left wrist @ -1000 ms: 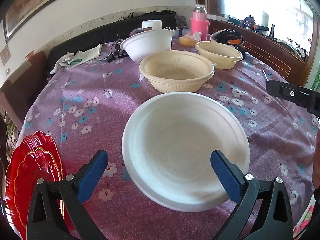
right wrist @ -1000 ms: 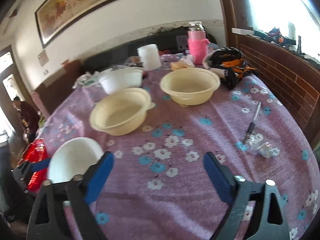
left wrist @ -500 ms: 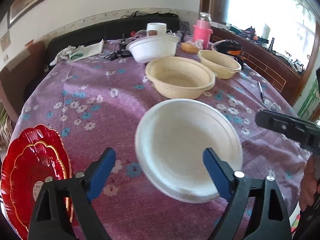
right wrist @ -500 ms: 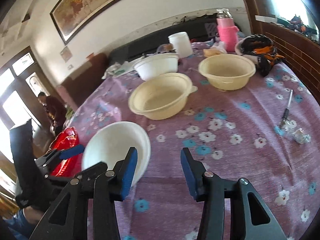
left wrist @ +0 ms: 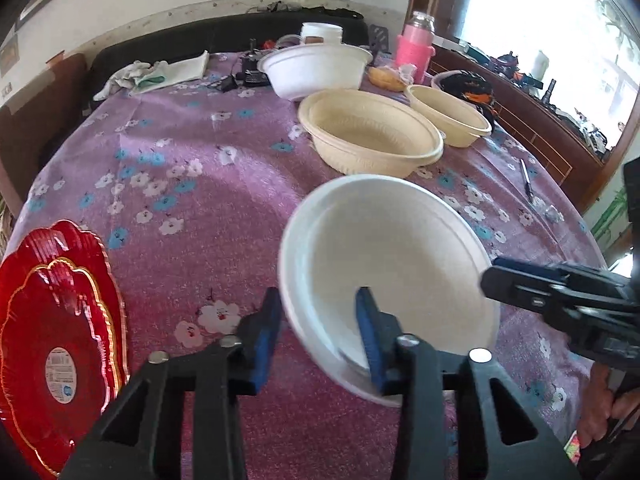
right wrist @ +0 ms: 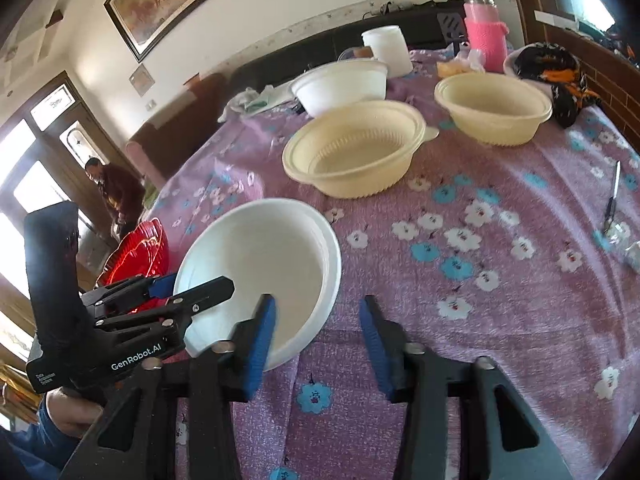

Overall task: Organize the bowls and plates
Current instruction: 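Grasp the white bowl rim with the right gripper while the left gripper holds it, then carry the white bowl with both grippers over the stacked red plates, then lower the white bowl onto the red plates and open both grippers, then move both grippers to the beige handled bowl and grasp its rim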

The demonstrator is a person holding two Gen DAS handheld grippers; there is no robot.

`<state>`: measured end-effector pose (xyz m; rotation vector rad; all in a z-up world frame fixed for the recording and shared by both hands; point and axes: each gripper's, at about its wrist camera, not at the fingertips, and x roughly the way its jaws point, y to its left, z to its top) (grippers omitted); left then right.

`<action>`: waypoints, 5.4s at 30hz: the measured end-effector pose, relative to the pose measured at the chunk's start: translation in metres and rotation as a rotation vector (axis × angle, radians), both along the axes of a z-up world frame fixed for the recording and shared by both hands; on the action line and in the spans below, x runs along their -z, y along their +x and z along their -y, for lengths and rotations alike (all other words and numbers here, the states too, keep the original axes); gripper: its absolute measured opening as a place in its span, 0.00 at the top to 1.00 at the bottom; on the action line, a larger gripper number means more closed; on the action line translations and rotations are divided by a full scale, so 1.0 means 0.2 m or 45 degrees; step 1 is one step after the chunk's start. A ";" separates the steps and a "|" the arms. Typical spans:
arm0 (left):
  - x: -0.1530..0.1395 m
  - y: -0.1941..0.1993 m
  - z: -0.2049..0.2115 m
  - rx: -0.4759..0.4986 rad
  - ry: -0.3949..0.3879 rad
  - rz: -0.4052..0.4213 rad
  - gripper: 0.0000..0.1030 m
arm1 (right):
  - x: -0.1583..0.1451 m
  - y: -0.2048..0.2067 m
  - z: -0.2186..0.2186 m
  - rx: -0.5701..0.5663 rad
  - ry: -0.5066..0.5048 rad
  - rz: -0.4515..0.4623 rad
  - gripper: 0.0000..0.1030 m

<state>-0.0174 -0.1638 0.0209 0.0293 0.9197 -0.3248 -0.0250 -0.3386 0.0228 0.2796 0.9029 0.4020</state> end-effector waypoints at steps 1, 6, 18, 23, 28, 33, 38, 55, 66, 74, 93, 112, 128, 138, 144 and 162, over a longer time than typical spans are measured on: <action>0.00 -0.01 0.01 0.010 -0.006 -0.001 0.79 | 0.02 0.01 -0.01 -0.003 0.004 -0.020 0.82; -0.03 -0.03 0.02 0.015 0.014 0.036 0.79 | 0.01 0.00 -0.02 -0.005 0.015 -0.007 0.84; -0.14 -0.10 -0.03 -0.008 0.012 0.118 0.79 | -0.09 -0.05 -0.05 -0.016 0.022 0.050 0.84; -0.18 -0.12 -0.08 -0.032 0.006 0.147 0.79 | -0.13 -0.06 -0.10 -0.039 0.008 0.074 0.84; -0.21 -0.15 -0.14 -0.061 -0.006 0.168 0.79 | -0.18 -0.06 -0.15 -0.064 -0.006 0.097 0.84; -0.24 -0.18 -0.22 -0.105 -0.022 0.187 0.79 | -0.22 -0.06 -0.23 -0.098 -0.024 0.112 0.84; -0.26 -0.20 -0.33 -0.163 -0.046 0.201 0.79 | -0.25 -0.03 -0.34 -0.144 -0.042 0.116 0.83; -0.16 -0.26 -0.93 -0.480 -0.086 0.142 0.79 | -0.21 0.12 -0.96 -0.418 -0.052 0.040 0.83; -0.04 -0.24 -1.06 -0.557 -0.092 0.073 0.78 | -0.06 0.19 -1.16 -0.466 -0.076 -0.059 0.83; -0.02 -0.24 -1.05 -0.569 -0.078 0.074 0.78 | -0.06 0.18 -1.17 -0.463 -0.100 -0.031 0.82; -0.05 -0.28 -1.03 -0.579 -0.064 0.094 0.61 | -0.08 0.16 -1.14 -0.476 -0.053 -0.018 0.76; -0.25 -0.42 -0.97 -0.542 -0.061 0.203 0.54 | -0.31 0.10 -0.81 -0.322 0.072 0.087 0.70; -0.33 -0.35 -0.57 -0.304 -0.062 0.176 0.48 | -0.48 0.07 -0.07 0.036 0.175 0.234 0.59; -0.26 -0.21 -0.27 -0.153 -0.022 0.104 0.44 | -0.26 0.25 0.20 0.214 0.200 0.084 0.59; -0.28 -0.06 -0.15 -0.125 -0.061 0.078 0.44 | -0.16 0.43 0.30 0.299 0.214 -0.019 0.59; -0.10 0.78 0.16 -0.263 0.006 0.047 0.47 | 0.05 0.63 0.32 0.263 0.262 -0.027 0.59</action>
